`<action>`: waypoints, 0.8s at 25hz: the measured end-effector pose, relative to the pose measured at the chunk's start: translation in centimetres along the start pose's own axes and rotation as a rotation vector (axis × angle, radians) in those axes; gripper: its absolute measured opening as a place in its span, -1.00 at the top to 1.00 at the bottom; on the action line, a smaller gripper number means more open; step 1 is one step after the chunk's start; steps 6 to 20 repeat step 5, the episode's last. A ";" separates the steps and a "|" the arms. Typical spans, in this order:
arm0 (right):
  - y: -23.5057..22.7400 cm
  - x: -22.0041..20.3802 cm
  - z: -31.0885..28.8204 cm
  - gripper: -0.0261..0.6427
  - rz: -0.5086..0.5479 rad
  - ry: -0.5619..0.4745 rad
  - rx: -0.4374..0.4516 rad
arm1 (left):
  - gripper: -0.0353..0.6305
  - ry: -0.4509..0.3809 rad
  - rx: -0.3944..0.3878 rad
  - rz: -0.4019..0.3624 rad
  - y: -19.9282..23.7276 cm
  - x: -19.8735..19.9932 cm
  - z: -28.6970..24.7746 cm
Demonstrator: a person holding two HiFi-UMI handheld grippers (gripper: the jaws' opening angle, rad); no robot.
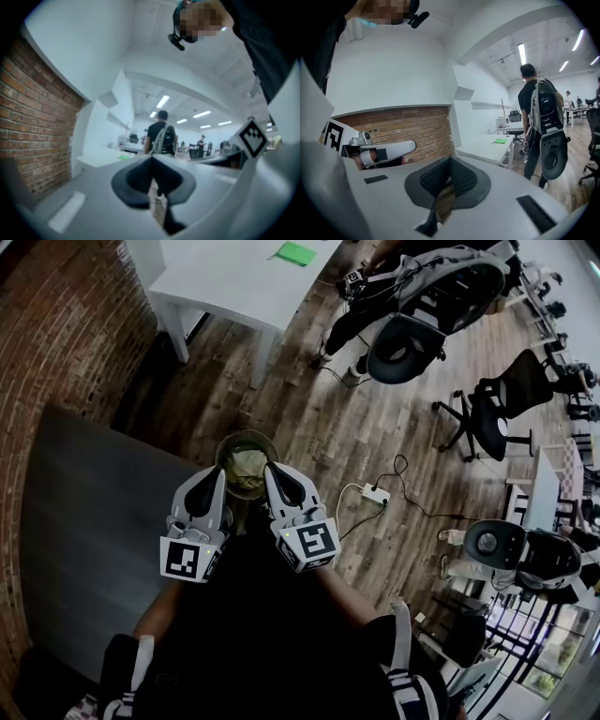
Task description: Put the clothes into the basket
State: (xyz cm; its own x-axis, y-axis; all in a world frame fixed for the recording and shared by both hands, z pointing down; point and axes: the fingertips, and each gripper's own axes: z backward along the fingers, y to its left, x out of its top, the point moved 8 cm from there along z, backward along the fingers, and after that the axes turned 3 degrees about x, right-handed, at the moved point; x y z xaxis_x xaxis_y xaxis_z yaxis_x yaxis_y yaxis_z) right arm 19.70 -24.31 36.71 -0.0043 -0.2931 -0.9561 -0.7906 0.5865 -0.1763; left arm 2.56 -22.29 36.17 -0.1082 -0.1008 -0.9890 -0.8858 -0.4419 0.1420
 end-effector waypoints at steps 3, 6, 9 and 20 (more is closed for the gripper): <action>-0.4 0.1 -0.4 0.91 0.001 -0.001 0.002 | 0.88 -0.006 -0.001 -0.002 0.2 0.1 -0.6; -0.6 0.2 -0.7 0.91 0.002 -0.002 0.002 | 0.88 -0.009 -0.003 0.000 0.4 0.1 -1.0; -0.6 0.2 -0.7 0.91 0.002 -0.002 0.002 | 0.88 -0.009 -0.003 0.000 0.4 0.1 -1.0; -0.6 0.2 -0.7 0.91 0.002 -0.002 0.002 | 0.88 -0.009 -0.003 0.000 0.4 0.1 -1.0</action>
